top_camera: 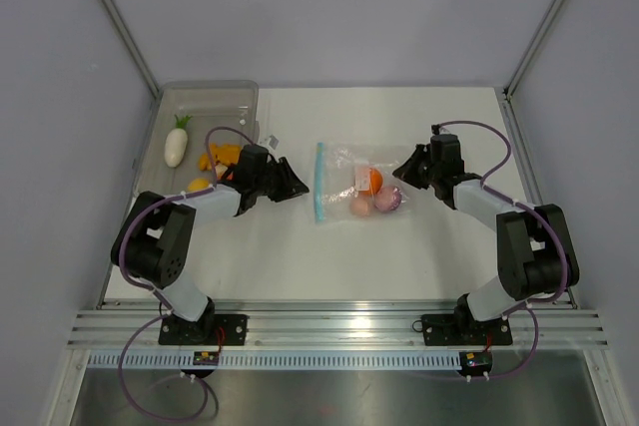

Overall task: Open the zip-top bag and remove the fake food
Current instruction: Pick up the fake vegetable from the zipper food storage bag.

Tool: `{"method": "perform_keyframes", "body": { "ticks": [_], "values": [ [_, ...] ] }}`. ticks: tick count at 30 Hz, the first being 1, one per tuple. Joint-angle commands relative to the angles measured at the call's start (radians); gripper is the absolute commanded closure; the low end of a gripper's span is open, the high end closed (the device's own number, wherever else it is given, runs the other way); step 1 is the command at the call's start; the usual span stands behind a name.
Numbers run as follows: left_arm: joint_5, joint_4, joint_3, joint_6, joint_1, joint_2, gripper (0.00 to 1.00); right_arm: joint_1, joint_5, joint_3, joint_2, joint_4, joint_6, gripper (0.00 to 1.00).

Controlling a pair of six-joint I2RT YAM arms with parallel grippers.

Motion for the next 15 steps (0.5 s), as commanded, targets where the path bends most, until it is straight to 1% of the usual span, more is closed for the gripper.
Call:
{"method": "perform_keyframes", "body": {
  "ticks": [1, 2, 4, 8, 15],
  "values": [
    [0.033, 0.063, 0.052, 0.01, -0.025, 0.029, 0.72, -0.002, -0.028, 0.039, -0.001, 0.03, -0.019, 1.0],
    [0.03, 0.063, 0.055, 0.01, -0.028, 0.034, 0.77, -0.002, -0.017, 0.039, -0.002, 0.029, -0.018, 1.0],
    [0.029, 0.067, 0.061, 0.01, -0.037, 0.049, 0.8, -0.004, 0.007, 0.033, -0.012, 0.02, -0.001, 1.0],
    [0.061, 0.101, 0.062, -0.002, -0.045, 0.077, 1.0, -0.004, 0.018, 0.02, -0.012, 0.042, 0.031, 1.0],
    [0.119, 0.185, 0.056, -0.05, -0.054, 0.129, 1.0, -0.004, 0.049, 0.013, -0.008, 0.033, 0.056, 1.0]
  ]
}}
